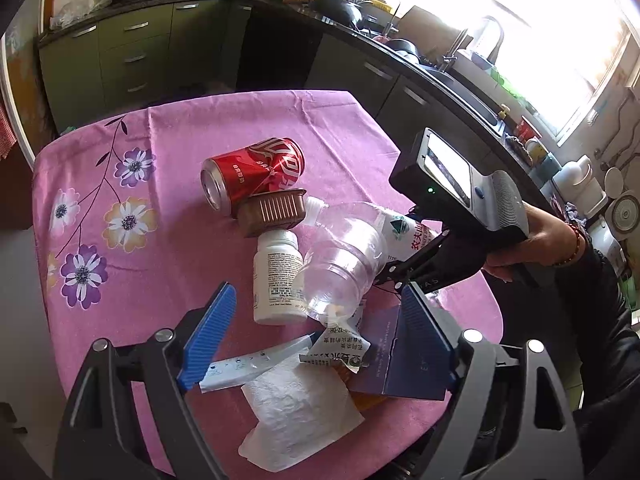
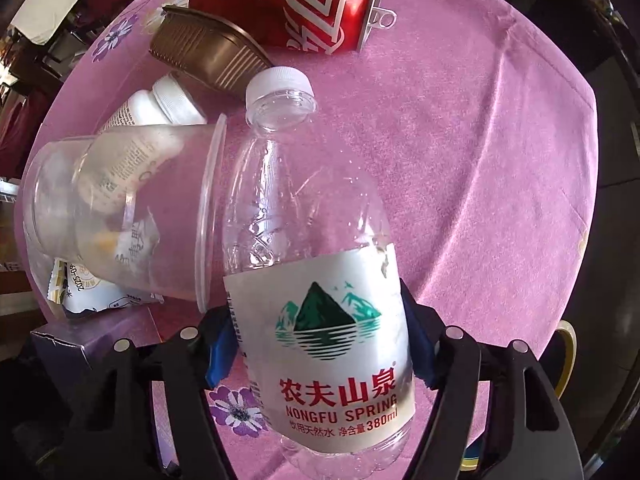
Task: Collect trash
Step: 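Grasp the Nongfu Spring water bottle with the right gripper and lift, then drop the water bottle into the bin with the right gripper while the left gripper approaches the clear cup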
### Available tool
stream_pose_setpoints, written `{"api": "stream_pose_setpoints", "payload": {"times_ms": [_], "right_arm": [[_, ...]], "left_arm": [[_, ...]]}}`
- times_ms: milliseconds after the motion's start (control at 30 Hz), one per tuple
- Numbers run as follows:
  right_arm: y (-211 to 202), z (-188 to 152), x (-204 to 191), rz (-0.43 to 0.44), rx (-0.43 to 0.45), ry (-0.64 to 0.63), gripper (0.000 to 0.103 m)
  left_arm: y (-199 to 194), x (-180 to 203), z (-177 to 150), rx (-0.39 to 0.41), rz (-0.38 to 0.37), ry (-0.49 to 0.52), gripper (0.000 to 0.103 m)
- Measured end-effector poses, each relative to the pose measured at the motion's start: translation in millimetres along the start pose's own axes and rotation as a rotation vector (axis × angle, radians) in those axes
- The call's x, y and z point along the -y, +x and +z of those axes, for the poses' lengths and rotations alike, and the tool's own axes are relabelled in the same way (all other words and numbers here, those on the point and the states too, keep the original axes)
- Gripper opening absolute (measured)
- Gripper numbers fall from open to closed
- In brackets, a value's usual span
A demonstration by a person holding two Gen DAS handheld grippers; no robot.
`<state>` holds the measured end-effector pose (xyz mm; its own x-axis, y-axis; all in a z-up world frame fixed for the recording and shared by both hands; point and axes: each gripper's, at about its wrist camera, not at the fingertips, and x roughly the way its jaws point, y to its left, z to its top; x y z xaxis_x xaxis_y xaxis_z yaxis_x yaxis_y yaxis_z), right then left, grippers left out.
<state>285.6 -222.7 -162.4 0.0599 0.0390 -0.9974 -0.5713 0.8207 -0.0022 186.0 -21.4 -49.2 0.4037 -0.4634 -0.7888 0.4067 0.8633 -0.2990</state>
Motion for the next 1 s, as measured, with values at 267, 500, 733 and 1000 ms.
{"api": "stream_pose_setpoints", "payload": {"times_ms": [267,500,733,1000], "right_arm": [[-18.2,-37.5,18.8,0.036,0.047,0.069,0.068],[-51.5,-80.1,54.9,0.092,0.144,0.19,0.068],[-79.4,-153.5,153.0,0.059,0.226,0.479,0.068],[-29.7,-221.9,268.2,0.03,0.155,0.762,0.068]], "left_arm": [[1.4,0.2,0.0,-0.002,0.0,0.006,0.081],[2.0,8.9,1.8,-0.006,0.001,0.027,0.081],[2.0,24.0,2.1,-0.01,0.0,0.069,0.084],[4.9,43.8,4.9,-0.022,-0.001,0.113,0.084]]}}
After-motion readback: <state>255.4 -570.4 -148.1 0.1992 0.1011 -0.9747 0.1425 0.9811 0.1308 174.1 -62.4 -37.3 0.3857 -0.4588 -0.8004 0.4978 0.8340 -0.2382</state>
